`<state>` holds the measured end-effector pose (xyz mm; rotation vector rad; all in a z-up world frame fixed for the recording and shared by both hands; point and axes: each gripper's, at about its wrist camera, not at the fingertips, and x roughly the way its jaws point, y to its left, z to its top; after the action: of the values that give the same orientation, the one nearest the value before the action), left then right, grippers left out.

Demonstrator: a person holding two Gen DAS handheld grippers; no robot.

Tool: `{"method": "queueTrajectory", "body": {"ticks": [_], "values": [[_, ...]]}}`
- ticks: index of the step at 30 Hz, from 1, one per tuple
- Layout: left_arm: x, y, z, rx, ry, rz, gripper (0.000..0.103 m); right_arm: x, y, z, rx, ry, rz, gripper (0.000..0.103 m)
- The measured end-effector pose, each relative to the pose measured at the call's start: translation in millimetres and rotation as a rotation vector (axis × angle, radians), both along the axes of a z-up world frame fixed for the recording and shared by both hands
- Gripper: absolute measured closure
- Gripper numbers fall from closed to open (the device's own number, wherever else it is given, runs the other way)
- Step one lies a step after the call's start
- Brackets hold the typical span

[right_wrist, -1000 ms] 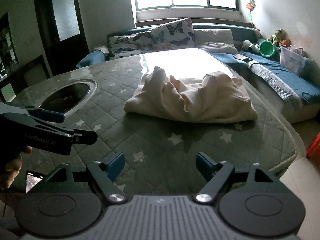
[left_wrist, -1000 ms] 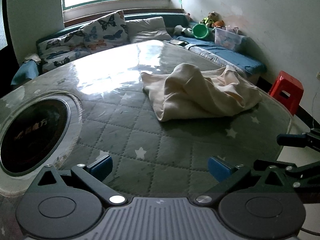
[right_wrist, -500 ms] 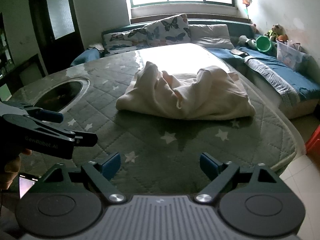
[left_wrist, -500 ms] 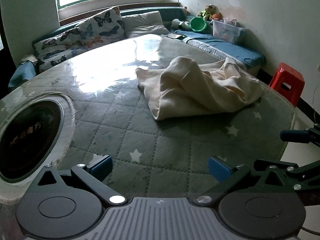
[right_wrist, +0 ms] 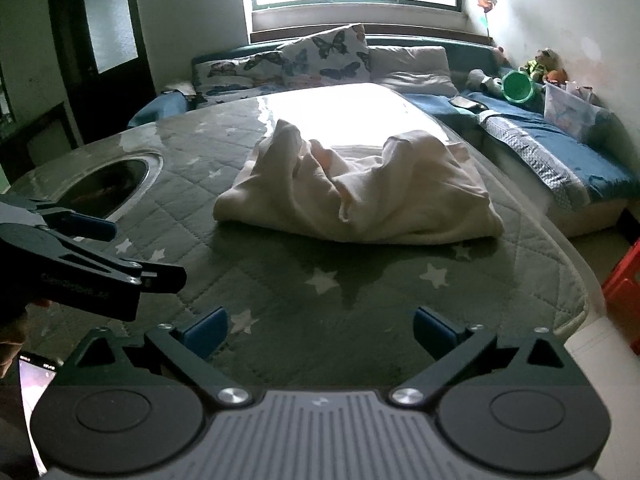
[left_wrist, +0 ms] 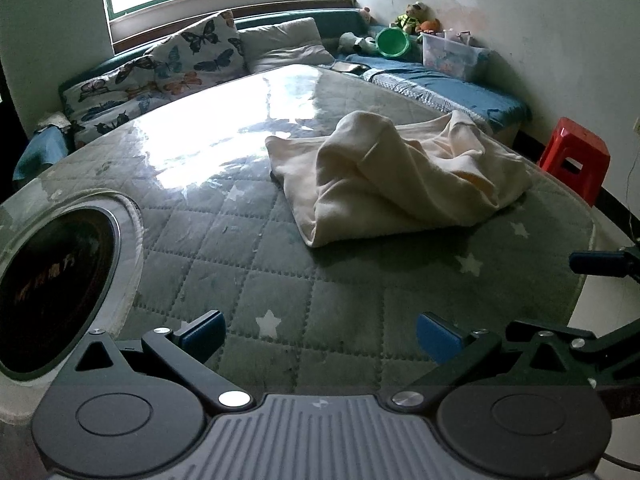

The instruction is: Fold clothes

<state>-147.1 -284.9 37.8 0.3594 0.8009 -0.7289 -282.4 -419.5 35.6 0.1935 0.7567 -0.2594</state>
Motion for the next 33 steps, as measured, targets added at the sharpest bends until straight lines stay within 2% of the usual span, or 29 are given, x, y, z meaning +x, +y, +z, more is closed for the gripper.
{"method": "queueTrajectory", "body": {"ticks": [33], "values": [[29.6,-19.3,7.2,0.037,-0.02,-0.008,0.0,28.2,-19.8,-0.6,-0.024,0.028,-0.006,0.002]]}}
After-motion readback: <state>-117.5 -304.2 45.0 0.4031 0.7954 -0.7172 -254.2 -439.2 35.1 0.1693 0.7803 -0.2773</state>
